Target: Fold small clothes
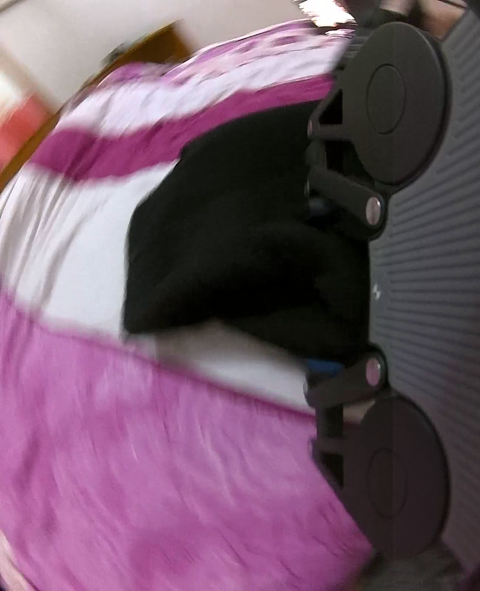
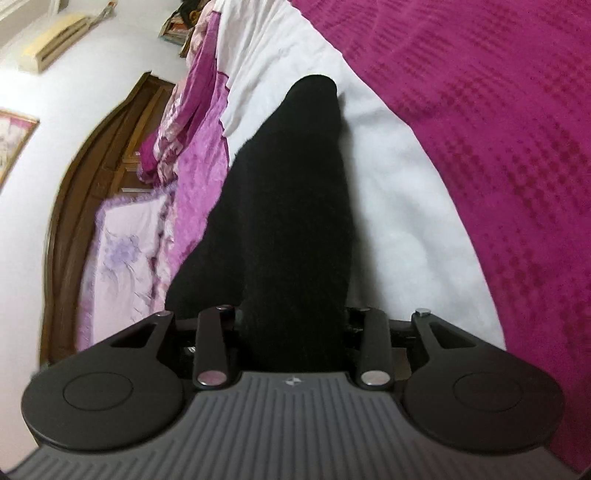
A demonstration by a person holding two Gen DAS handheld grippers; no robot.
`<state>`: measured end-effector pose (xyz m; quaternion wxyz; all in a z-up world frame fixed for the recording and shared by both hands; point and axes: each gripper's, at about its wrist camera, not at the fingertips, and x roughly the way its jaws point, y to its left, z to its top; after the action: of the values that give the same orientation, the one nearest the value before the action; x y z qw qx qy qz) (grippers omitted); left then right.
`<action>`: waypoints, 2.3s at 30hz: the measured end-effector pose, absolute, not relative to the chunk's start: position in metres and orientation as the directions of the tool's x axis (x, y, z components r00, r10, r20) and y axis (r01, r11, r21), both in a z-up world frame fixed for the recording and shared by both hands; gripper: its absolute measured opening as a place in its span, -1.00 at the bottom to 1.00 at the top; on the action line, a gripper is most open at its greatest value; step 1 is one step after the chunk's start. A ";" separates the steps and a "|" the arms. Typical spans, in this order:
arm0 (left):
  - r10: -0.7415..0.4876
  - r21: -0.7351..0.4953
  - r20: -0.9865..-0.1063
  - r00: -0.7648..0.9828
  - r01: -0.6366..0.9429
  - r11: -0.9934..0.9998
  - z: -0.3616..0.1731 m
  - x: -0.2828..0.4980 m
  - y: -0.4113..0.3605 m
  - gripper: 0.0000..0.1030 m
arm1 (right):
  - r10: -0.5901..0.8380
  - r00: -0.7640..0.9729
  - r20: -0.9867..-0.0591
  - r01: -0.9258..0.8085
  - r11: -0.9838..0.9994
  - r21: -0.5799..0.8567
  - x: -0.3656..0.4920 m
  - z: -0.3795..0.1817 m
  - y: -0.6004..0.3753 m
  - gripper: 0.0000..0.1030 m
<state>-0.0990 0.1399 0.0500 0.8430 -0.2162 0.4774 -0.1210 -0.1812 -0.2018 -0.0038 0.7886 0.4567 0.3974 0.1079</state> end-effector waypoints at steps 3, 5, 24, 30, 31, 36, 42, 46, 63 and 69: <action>-0.372 -0.549 -0.699 0.611 -0.126 0.826 0.062 -0.101 0.174 0.46 | 0.420 0.693 -0.587 0.124 0.732 0.670 -0.190 0.016 -0.189 0.36; -0.333 -0.582 -0.641 0.692 -0.154 0.799 0.072 -0.094 0.193 0.63 | 0.297 0.770 -0.564 0.086 0.828 0.554 -0.199 0.034 -0.187 0.72; -0.659 -0.574 -0.514 0.549 0.351 0.740 0.053 0.020 0.124 -0.57 | 0.551 0.703 -0.451 -0.111 0.711 0.695 -0.054 0.004 -0.204 -0.58; -0.661 -0.549 -0.490 0.568 0.389 0.740 0.062 0.028 0.091 -0.53 | 0.448 0.862 -0.239 -0.189 0.719 0.669 -0.114 0.043 -0.221 -0.62; -0.627 -0.522 -0.532 0.569 0.362 0.772 0.050 0.034 0.085 -0.48 | 0.448 0.864 -0.232 -0.195 0.720 0.666 -0.113 0.044 -0.227 -0.62; -0.554 -0.534 -0.564 0.613 0.241 0.810 0.039 0.030 0.112 0.03 | 0.307 0.759 -0.574 0.039 0.859 0.511 -0.062 0.010 -0.223 -0.32; -0.544 -0.467 -0.550 0.634 0.307 0.829 0.067 -0.070 0.148 0.17 | 0.179 0.915 -0.360 0.040 0.850 0.525 -0.156 0.046 -0.234 0.88; -0.420 -0.323 -0.618 0.664 0.272 0.906 0.038 -0.098 0.130 0.24 | 0.150 0.888 -0.434 0.064 0.896 0.439 -0.205 0.035 -0.206 0.86; -0.147 0.018 -0.590 0.794 0.195 0.981 0.170 -0.224 0.112 0.48 | -0.122 0.821 -0.558 0.145 0.989 -0.002 -0.303 0.162 -0.093 0.89; -0.176 0.013 -0.589 0.789 0.226 0.974 0.189 -0.255 0.100 0.62 | -0.086 0.823 -0.561 0.116 0.993 0.018 -0.357 0.200 -0.076 0.92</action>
<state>-0.2552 0.0999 0.1885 0.9448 0.0414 0.3070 -0.1064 -0.3571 -0.0757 0.1996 0.9544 0.0254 0.2926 -0.0528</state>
